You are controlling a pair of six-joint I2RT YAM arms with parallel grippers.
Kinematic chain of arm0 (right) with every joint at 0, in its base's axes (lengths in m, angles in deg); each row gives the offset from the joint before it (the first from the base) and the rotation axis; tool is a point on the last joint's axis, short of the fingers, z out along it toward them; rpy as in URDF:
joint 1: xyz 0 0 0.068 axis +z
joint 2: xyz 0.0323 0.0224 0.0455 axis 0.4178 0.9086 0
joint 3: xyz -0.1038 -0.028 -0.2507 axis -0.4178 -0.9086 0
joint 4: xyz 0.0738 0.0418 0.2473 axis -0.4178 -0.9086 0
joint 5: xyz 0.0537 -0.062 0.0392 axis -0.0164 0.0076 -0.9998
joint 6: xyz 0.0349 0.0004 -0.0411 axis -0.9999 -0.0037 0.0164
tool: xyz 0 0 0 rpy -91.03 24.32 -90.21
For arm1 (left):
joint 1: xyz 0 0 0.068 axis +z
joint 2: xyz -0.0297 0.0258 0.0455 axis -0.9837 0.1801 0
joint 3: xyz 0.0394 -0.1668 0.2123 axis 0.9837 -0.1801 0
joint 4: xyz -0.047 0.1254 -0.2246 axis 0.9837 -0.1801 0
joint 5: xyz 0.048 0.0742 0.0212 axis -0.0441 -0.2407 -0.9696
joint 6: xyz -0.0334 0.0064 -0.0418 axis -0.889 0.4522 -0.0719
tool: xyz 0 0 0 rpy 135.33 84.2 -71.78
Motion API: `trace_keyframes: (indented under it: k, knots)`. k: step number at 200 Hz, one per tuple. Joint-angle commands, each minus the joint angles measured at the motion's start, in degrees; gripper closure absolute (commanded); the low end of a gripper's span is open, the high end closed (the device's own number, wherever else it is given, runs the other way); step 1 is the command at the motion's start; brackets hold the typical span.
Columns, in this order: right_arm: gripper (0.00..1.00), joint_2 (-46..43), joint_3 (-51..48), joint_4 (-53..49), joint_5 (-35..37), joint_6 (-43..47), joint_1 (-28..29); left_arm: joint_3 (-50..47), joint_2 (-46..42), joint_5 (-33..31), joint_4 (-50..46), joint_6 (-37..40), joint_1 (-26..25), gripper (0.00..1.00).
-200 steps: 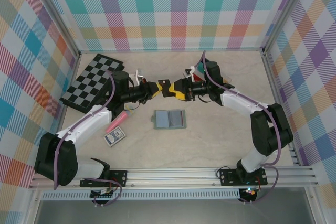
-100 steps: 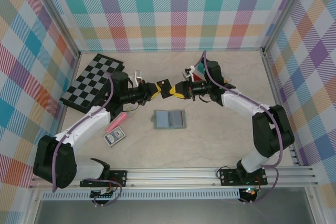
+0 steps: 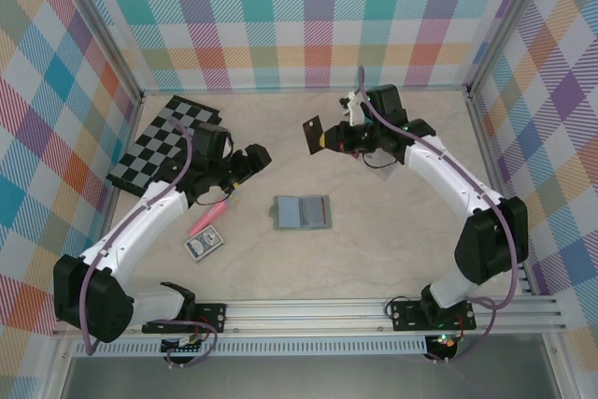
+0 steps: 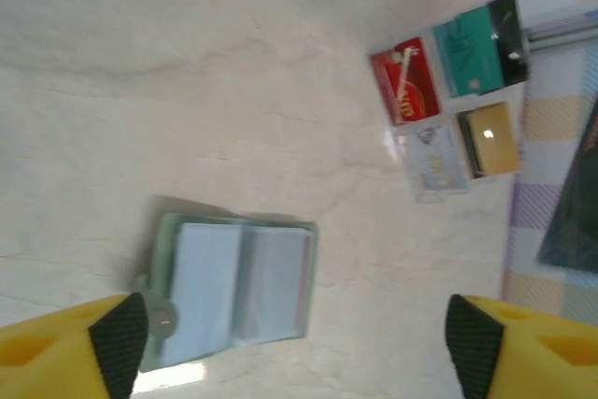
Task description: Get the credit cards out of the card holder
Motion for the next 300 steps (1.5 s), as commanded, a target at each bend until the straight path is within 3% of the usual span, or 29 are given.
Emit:
trace_keyframes:
  k: [1,11,54,80,124,167,247,300]
  knots:
    - [1.00,3.0,5.8,-8.5,10.6,11.2,-2.4,2.1,-1.1,-5.6,-7.7,5.2,0.8,0.05]
    - [1.00,4.4,8.5,-10.5,12.2,13.2,-3.6,2.2,-1.1,-6.0,-7.7,5.8,0.8,0.00]
    - [1.00,8.4,16.7,-14.6,15.7,24.5,-9.1,4.6,1.6,-8.1,-9.1,8.3,0.8,0.00]
    - [1.00,12.0,20.3,-16.5,15.7,34.7,-11.9,6.4,3.7,-9.6,-9.3,9.9,0.8,0.00]
    - [1.00,18.1,27.5,-21.1,15.8,42.4,-17.0,10.6,8.9,-9.4,-9.4,12.6,0.8,0.00]
    - [1.00,23.3,32.6,-23.5,13.1,51.6,-18.1,11.7,11.1,-8.1,-7.8,13.5,0.8,0.00]
    - [1.00,32.3,41.6,-26.7,13.7,56.4,-18.9,8.5,11.9,-4.9,-4.1,12.5,0.8,0.00]
    - [1.00,33.7,41.1,-26.3,16.6,58.8,-19.0,6.9,11.4,-4.7,-3.9,12.1,0.8,0.00]
